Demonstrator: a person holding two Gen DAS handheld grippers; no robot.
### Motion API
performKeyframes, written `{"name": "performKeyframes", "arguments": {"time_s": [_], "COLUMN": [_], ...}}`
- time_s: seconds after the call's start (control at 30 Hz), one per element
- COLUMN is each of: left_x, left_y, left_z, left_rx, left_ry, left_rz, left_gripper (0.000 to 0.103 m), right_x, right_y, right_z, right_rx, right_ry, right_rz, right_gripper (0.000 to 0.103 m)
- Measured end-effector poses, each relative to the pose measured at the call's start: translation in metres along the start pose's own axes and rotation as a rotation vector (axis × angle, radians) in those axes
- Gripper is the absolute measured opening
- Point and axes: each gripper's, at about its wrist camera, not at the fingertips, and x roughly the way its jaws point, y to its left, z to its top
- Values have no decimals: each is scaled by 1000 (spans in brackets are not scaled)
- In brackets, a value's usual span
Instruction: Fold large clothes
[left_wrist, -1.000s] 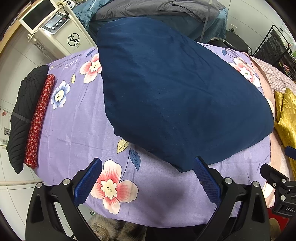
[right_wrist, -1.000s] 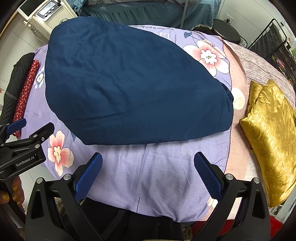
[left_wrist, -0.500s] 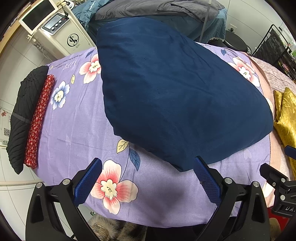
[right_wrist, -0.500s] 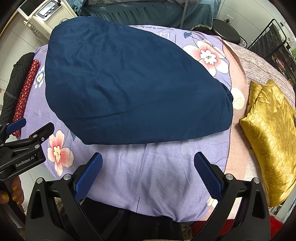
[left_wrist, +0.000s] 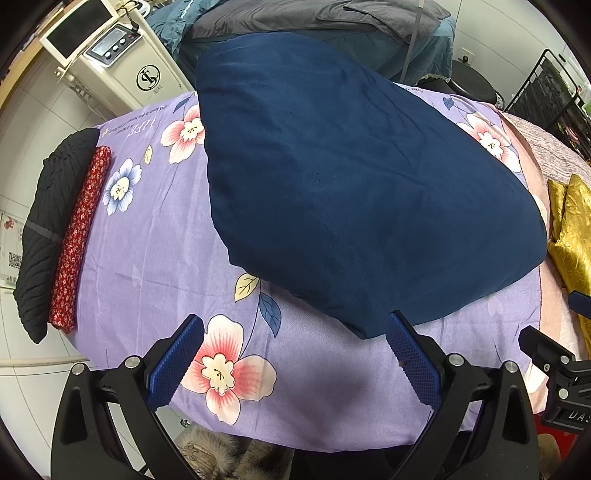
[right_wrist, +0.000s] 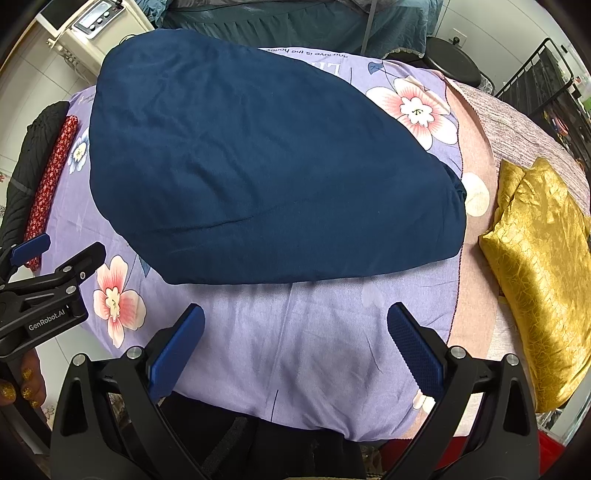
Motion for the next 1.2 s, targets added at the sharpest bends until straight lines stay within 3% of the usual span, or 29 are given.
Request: {"name": "performKeyframes", "arguments": {"time_s": [1.2], "left_x": [4], "left_y": [-7], "left_z": [-2], "left_rx": [-2], "left_ry": [16], "left_rz": [-19], "left_gripper": [97], "right_x": [9], "right_y": [-18], "right_z": [-4], "right_rx": [14], "right_ry": [-28], "right_rz": [59], "right_gripper": [98]}}
